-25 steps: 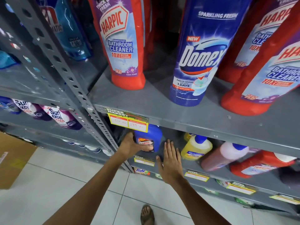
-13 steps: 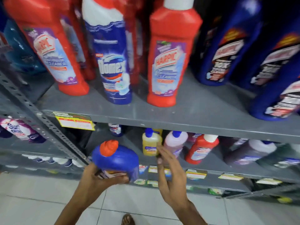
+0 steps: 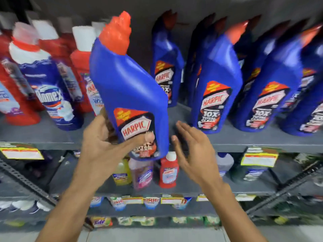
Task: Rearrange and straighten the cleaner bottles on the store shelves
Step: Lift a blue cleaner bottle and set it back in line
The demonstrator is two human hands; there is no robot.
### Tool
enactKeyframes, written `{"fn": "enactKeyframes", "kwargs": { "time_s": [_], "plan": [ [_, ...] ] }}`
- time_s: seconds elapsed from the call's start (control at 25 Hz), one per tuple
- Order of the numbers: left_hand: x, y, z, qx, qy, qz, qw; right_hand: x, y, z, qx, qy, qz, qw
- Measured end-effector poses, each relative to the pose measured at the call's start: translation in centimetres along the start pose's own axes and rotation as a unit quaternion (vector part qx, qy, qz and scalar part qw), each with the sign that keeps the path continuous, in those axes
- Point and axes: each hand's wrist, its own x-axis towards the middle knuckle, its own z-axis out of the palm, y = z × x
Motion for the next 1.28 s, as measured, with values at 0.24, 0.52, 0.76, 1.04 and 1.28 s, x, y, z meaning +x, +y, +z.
{"fn": "enactKeyframes", "kwargs": {
  "time_s": [0.24,0.52,0.76,1.04,1.28],
  "plan": [
    [4.9,-1.0,3.1,0.018,-0.019,-0.016,1.0,-1.0,-0.4,1.2,-0.068,0.007,0.002,0.998],
    [7.2,-2.5,3.5,0.042,-0.06,-0.035,0.997,-1.2,-1.0,1.6,-0.096,0.04,0.018,0.994],
    [8.1,-2.9,3.3,0.043,-0.082,-0.038,0.995,-1.3,-1.0,2.0,-0.101,0.046,0.026,0.994],
    [8.4,-3.6,3.2,0.047,-0.082,-0.035,0.995,-1.4,-1.5,2.4,-0.1,0.056,0.042,0.993],
    [8.6,-4.0,3.5,0.057,-0.08,-0.028,0.995,-1.5,-1.4,2.5,-0.106,0.06,0.038,0.992]
  ]
}}
